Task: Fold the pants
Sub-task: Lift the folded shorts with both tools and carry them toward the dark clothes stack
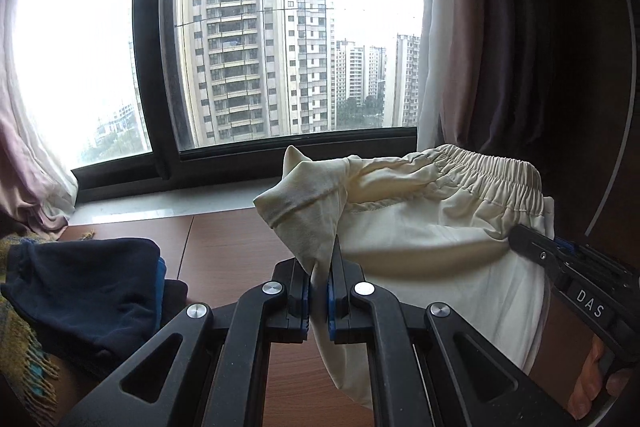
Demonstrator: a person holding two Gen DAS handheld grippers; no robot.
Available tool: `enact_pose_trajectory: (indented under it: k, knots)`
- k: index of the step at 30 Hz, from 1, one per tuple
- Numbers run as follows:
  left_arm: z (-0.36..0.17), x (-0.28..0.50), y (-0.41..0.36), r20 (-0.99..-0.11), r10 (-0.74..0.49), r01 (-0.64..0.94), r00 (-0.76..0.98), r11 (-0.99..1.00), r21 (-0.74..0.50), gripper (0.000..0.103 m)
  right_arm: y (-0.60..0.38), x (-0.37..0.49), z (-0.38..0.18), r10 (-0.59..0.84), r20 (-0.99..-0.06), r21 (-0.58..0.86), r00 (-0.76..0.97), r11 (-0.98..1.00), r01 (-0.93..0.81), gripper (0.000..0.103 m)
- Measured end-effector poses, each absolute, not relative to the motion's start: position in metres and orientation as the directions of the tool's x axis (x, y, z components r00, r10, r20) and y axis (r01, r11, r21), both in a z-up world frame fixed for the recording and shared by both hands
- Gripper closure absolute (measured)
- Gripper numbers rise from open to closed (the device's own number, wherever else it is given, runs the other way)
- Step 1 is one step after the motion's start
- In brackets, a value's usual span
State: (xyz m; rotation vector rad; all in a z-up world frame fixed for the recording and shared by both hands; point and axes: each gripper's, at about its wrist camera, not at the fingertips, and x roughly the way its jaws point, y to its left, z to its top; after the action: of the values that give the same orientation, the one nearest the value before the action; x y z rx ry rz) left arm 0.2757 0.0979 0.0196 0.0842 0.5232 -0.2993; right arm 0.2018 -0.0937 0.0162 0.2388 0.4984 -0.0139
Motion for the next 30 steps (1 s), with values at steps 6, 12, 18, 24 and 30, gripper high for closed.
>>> enact_pose_trajectory:
  k: [6,12,18,24,30]
  knots:
    - [0.025,0.273,0.156,-0.510,-0.306,0.372,0.804,0.928,0.029,0.095,-0.028,0.197,0.020,-0.017,-0.468,0.209,0.883,0.969,0.129,0.088]
    - [0.030,0.267,0.194,-0.510,-0.297,0.367,0.807,0.929,0.040,0.095,0.011,0.190,0.022,-0.032,-0.458,0.219,0.888,0.965,0.148,0.088]
    - [0.034,0.257,0.215,-0.490,-0.248,0.304,0.836,0.952,0.038,0.095,0.036,0.189,0.029,0.004,-0.454,0.213,0.891,0.972,0.103,0.088]
    - [0.037,0.248,0.237,-0.472,-0.207,0.250,0.857,0.968,0.030,0.095,0.056,0.187,0.037,0.076,-0.433,0.205,0.898,0.979,0.016,0.088]
    - [0.041,0.253,0.268,-0.464,-0.204,0.243,0.862,0.970,0.024,0.095,0.081,0.189,0.043,0.104,-0.432,0.205,0.896,0.979,-0.014,0.088]
